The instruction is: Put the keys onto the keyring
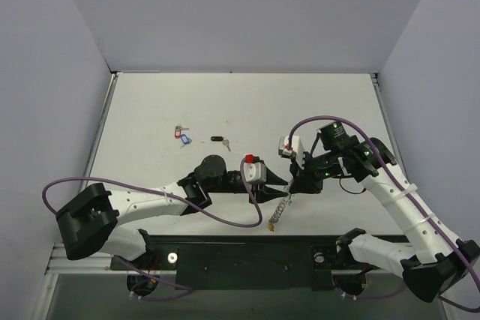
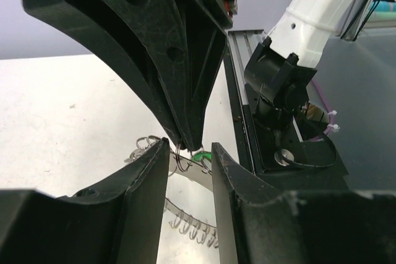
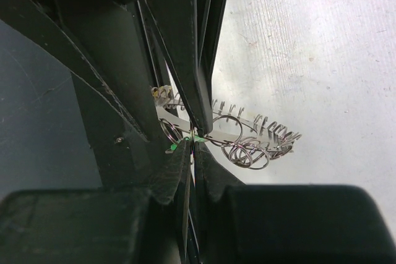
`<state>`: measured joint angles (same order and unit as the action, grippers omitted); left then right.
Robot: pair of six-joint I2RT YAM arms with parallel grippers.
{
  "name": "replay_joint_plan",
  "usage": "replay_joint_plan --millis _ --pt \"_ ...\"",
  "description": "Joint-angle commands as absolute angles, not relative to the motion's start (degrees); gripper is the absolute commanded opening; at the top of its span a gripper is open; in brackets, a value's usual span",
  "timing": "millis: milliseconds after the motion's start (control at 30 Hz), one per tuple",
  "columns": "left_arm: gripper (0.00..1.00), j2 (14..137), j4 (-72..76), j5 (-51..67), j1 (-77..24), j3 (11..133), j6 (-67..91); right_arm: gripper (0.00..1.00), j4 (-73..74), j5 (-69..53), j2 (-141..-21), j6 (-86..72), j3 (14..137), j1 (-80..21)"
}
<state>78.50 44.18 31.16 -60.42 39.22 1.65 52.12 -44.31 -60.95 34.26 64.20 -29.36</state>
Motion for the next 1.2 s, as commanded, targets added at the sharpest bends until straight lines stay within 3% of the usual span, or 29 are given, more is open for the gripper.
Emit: replay_joint_plan --millis 0,667,800,833,1100,1167 --pt "0.42 79.1 40.52 30.41 -61.0 42.71 -2.28 0.0 53.26 -45.62 -59.76 33.58 66.53 -29.97" --pt "0.27 79.89 39.81 30.5 -61.35 44.03 -3.43 0.0 53.17 -46.41 -59.85 33.66 66.53 -29.88" --pt "0.11 79.89 39.55 30.94 -61.35 44.21 -3.6 0.0 53.17 -46.58 -59.85 33.75 66.45 -29.88" --pt "0.01 79.98 39.46 31.02 -61.35 44.3 -3.6 0.0 53.17 -46.58 -59.77 33.66 66.45 -29.88" --pt "0.0 79.19 37.0 31.91 -61.35 44.13 -4.75 0.0 53.09 -46.93 -59.24 34.71 66.45 -29.53" --pt "0.0 78.4 38.05 31.55 -61.35 42.99 -5.01 0.13 52.91 -47.98 -58.45 35.85 66.01 -28.83"
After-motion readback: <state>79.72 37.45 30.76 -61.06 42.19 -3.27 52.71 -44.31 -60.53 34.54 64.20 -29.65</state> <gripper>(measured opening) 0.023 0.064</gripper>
